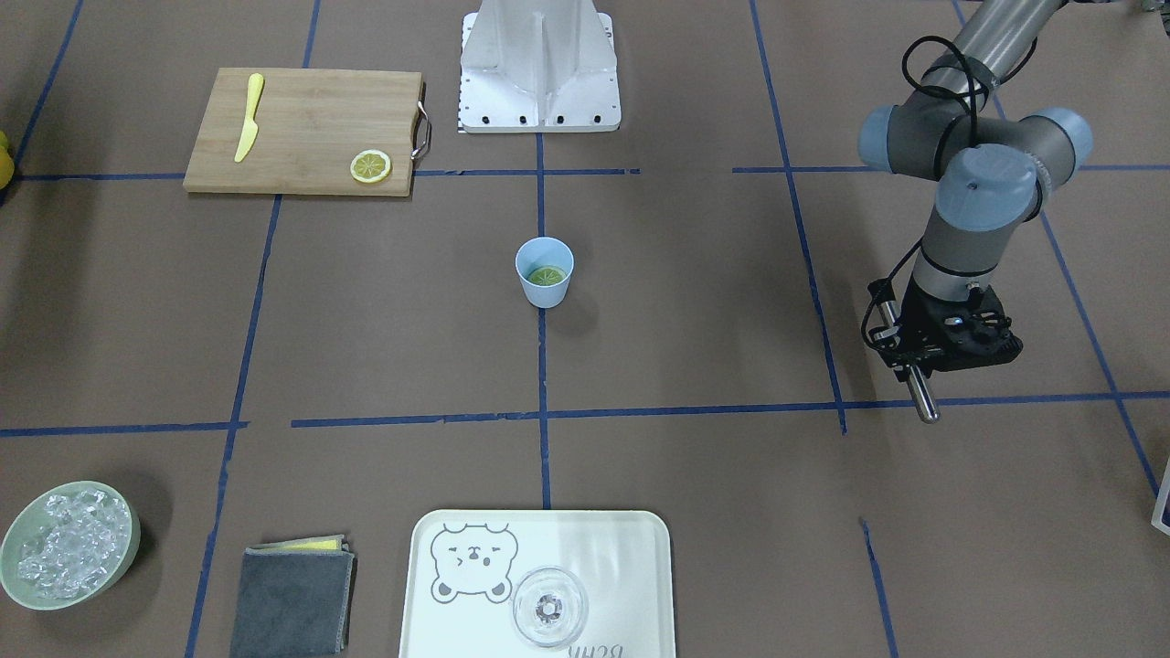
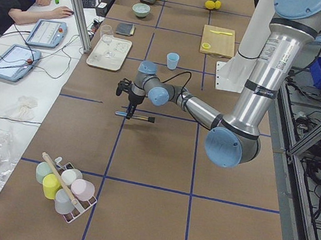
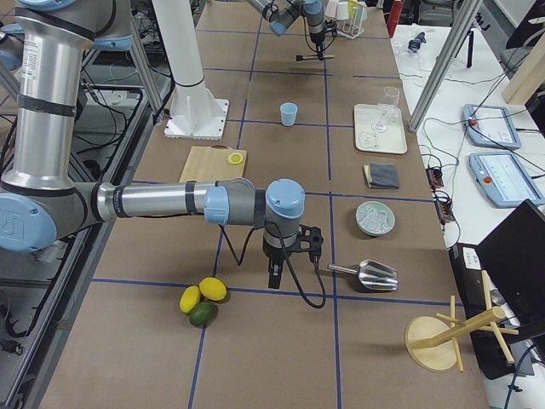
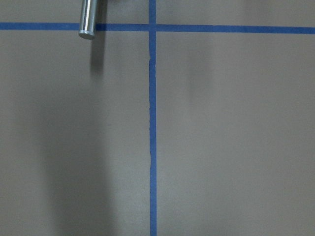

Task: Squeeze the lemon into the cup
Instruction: 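Lift the muddler out of the cup and carry it back with the left gripper, then lower the muddler onto the table and open the left gripper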

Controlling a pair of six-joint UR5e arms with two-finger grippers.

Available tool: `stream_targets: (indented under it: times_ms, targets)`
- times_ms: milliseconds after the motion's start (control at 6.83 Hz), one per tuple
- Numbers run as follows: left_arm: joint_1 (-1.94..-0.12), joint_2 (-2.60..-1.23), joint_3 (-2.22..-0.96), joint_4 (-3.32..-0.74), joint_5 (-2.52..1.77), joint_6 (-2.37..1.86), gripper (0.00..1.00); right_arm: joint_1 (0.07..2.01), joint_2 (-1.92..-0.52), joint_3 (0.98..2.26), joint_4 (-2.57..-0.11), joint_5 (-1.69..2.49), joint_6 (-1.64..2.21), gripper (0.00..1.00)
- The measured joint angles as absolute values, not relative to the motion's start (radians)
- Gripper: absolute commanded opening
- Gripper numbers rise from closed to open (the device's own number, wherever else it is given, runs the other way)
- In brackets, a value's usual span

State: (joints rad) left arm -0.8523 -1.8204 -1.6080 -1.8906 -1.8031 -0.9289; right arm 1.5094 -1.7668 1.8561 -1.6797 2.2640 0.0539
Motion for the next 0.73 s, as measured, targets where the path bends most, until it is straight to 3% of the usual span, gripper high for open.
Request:
stream_targets:
  times_ms: [732]
  targets:
    - [-0.825,-1.811,-1.616,-1.893,-1.801,-0.825,0.0,1.509,-1.767,1.859,-1.68,2.266,0.055,1.0]
